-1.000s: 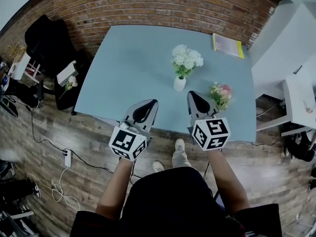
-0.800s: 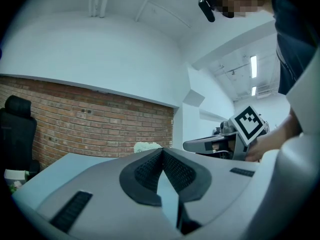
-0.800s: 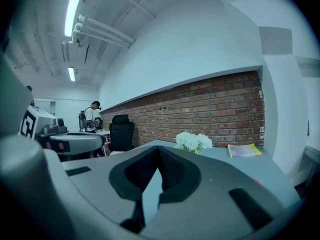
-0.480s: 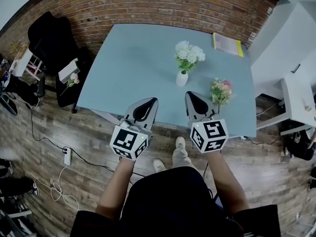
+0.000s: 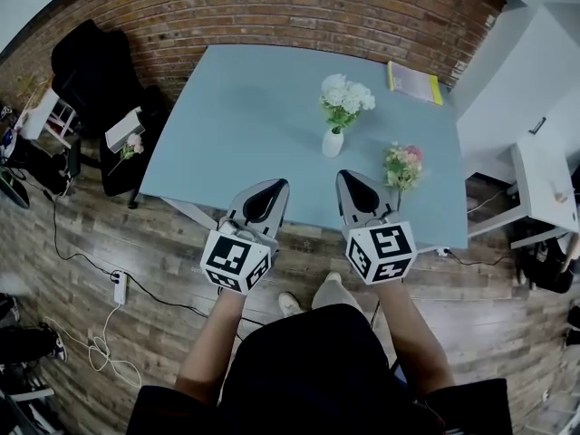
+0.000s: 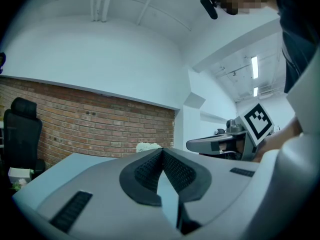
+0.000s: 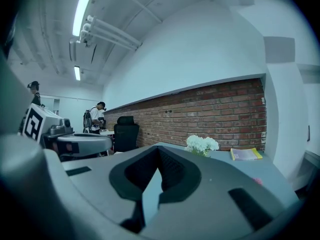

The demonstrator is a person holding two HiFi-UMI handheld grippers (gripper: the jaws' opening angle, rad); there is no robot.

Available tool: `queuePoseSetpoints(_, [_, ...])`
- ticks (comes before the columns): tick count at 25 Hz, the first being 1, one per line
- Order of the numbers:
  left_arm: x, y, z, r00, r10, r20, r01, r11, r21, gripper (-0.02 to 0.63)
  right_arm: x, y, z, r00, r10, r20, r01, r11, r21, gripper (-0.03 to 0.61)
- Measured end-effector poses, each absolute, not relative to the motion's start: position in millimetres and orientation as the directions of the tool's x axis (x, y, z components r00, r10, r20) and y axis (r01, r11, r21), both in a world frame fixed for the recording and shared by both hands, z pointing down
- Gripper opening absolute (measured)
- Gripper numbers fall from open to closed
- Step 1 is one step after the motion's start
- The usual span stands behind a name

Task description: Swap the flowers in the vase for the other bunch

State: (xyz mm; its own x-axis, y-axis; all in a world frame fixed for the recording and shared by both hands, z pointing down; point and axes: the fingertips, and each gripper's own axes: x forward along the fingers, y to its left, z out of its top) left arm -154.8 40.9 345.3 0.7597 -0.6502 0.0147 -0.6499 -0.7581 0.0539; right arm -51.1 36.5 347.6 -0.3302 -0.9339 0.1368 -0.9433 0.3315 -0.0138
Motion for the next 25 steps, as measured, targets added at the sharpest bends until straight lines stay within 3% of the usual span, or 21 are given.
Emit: queuePoseSetpoints(25, [-109,62,330,0.752,-0.658,0.040,-0.659,-0.750,0.052,0.008,-21,61,336,-0.391,-0.910,0.138,-0.920,0.390,-0.037,0.012])
